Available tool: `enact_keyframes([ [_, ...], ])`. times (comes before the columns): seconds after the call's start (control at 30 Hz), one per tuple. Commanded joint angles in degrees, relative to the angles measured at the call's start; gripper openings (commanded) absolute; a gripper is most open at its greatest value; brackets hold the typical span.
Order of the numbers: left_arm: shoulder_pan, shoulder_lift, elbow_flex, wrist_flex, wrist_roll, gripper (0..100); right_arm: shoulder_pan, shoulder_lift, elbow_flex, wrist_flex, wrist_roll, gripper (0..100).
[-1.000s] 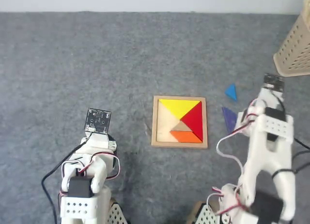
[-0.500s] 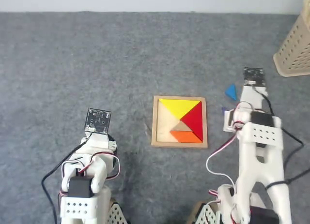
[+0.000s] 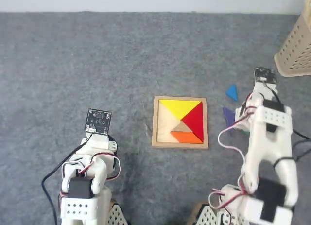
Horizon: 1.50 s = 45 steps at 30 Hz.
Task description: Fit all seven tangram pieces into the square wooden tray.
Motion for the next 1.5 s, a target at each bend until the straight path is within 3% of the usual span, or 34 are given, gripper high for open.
enact_keyframes([
  [0.0,-0.3,-0.2,-0.3,0.3,0.5,1,1.8,2.7,-5.2,1.9,-3.6,8.5],
  [0.13,-0.3,-0.2,-0.3,0.3,0.5,1,2.2,6.2,-6.8,1.6,-5.2,9.2],
  [0.37,-0.3,-0.2,-0.3,0.3,0.5,1,2.2,11.9,-9.1,2.1,-4.7,21.4],
  [0.83,-0.3,-0.2,-0.3,0.3,0.5,1,7.3,12.4,-10.0,2.1,-5.2,20.3],
  [1.0,-0.3,-0.2,-0.3,0.3,0.5,1,7.4,12.7,-13.1,5.3,-5.2,20.3],
  [1.47,-0.3,-0.2,-0.3,0.3,0.5,1,7.4,19.4,-14.5,0.9,-4.9,20.2],
])
